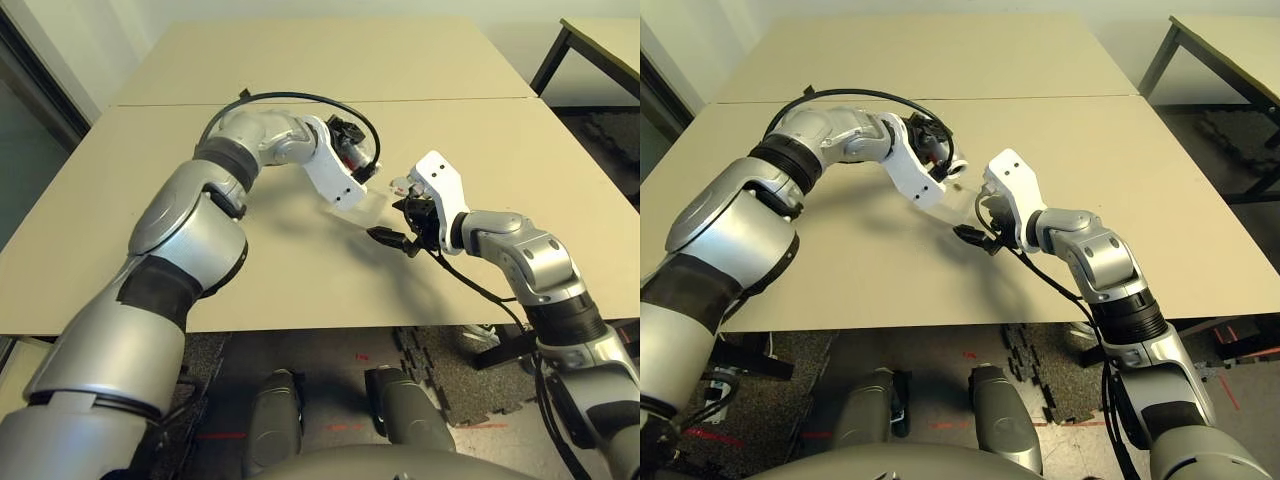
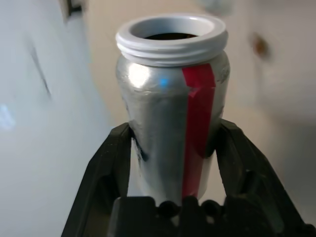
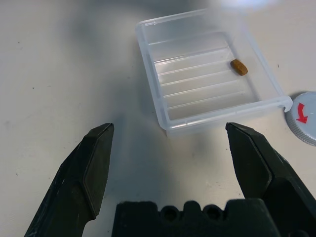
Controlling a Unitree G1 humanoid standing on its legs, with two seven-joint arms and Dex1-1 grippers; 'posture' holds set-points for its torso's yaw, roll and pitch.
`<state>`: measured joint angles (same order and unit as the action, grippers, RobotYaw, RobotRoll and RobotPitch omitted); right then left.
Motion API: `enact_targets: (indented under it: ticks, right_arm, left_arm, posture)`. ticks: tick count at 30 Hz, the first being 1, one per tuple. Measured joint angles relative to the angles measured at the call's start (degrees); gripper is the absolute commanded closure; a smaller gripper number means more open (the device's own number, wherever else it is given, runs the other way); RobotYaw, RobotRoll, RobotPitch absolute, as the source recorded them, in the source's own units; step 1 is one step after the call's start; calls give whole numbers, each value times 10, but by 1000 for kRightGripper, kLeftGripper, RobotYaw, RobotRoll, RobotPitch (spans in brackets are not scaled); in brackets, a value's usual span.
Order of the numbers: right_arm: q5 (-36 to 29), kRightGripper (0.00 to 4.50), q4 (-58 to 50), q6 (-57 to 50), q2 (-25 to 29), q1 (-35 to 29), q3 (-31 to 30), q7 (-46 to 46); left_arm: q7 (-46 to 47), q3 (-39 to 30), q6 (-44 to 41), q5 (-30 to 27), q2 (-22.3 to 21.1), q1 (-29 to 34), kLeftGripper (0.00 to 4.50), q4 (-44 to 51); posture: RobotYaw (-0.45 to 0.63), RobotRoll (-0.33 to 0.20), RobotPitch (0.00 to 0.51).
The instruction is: Pour the medicine from the bottle into the box.
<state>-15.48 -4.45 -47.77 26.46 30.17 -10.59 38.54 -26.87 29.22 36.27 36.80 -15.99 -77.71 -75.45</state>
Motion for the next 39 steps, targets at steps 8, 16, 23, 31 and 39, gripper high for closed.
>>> enact_targets:
  ticks: [8,16,23,31,39]
  right_arm:
    - [-1,0,0,0,7,0,2,2]
    - [-21,0,0,-17,8,7,28,6]
    - [-29,0,0,-28,8,10,28,7]
    - [-35,0,0,-37,12,10,40,5]
    - [-37,0,-2,-42,18,7,46,2]
  left_arm:
    - [-47,-301,-213,-295,13,50,1770,21]
    - [47,-406,-250,-394,-5,163,1770,92]
    - [107,-420,-250,-412,14,255,1770,113]
    - [121,-418,-252,-415,30,270,1770,121]
    - [116,-411,-252,-412,34,275,1770,119]
  posture:
    - [-174,0,87]
    - [-125,0,93]
    - [-118,0,93]
    - [-129,0,97]
    - [-148,0,102]
